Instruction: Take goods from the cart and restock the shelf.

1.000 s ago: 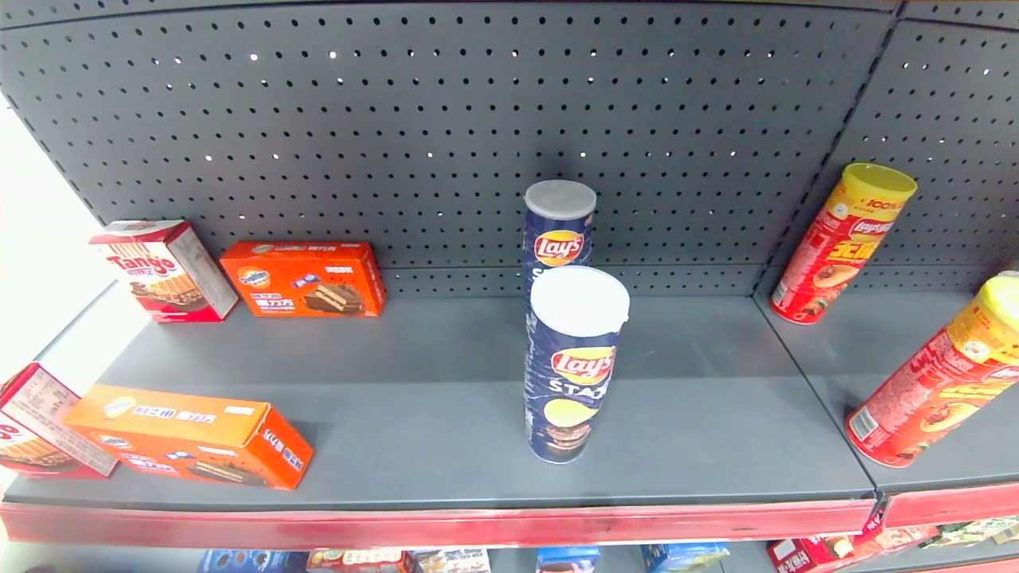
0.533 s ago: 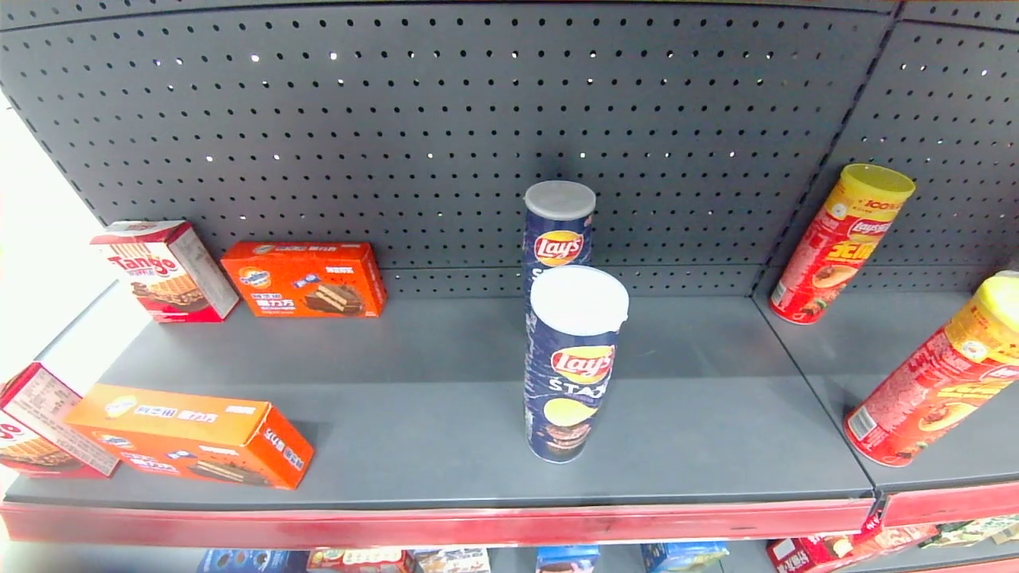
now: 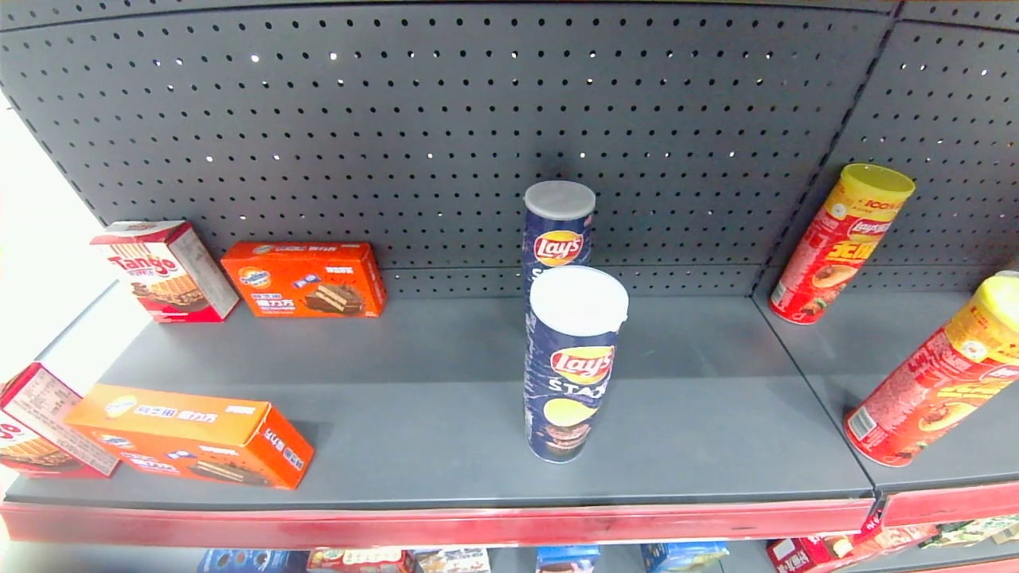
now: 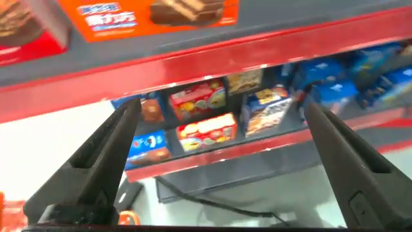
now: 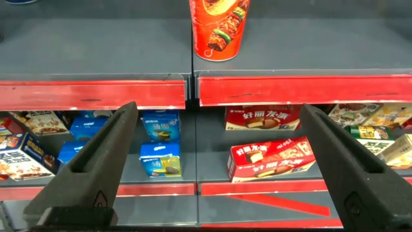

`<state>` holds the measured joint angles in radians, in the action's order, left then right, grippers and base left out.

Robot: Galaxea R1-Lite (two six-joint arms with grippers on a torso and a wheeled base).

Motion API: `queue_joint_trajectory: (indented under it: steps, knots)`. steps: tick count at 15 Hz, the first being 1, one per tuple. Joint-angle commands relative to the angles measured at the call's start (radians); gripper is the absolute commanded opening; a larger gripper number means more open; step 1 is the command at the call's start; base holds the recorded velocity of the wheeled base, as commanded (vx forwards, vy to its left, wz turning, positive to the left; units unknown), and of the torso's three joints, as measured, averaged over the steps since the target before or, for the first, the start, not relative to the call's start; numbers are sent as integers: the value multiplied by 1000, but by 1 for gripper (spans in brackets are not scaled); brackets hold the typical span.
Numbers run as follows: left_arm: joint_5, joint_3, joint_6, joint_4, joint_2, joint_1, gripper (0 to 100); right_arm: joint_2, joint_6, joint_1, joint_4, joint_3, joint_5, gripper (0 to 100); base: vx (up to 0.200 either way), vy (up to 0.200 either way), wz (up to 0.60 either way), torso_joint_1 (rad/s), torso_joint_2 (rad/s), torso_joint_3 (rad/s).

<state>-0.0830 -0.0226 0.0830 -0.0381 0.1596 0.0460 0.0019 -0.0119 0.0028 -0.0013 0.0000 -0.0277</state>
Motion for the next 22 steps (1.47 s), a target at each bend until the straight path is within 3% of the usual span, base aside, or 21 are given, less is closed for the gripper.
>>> queue_joint_trajectory:
  steps: [1, 3, 4, 8, 17, 22]
  knots:
    - [-20, 18, 29, 38, -150, -57, 100, 1, 0, 0, 0, 0, 0, 100, 0, 0, 0, 0, 0, 0]
    - [-6, 21, 47, 40, -160, -47, 100, 1, 0, 0, 0, 0, 0, 100, 0, 0, 0, 0, 0, 0]
    - [-3, 21, 41, 38, -160, -47, 100, 1, 0, 0, 0, 0, 0, 100, 0, 0, 0, 0, 0, 0]
    - [0, 21, -35, 38, -160, -49, 100, 1, 0, 0, 0, 0, 0, 100, 0, 0, 0, 0, 0, 0]
    - [8, 21, -42, 38, -160, -47, 100, 1, 1, 0, 0, 0, 9, 100, 0, 0, 0, 0, 0, 0]
    - [12, 21, -45, 38, -160, -47, 100, 1, 17, -3, 1, 0, -52, 100, 0, 0, 0, 0, 0, 0]
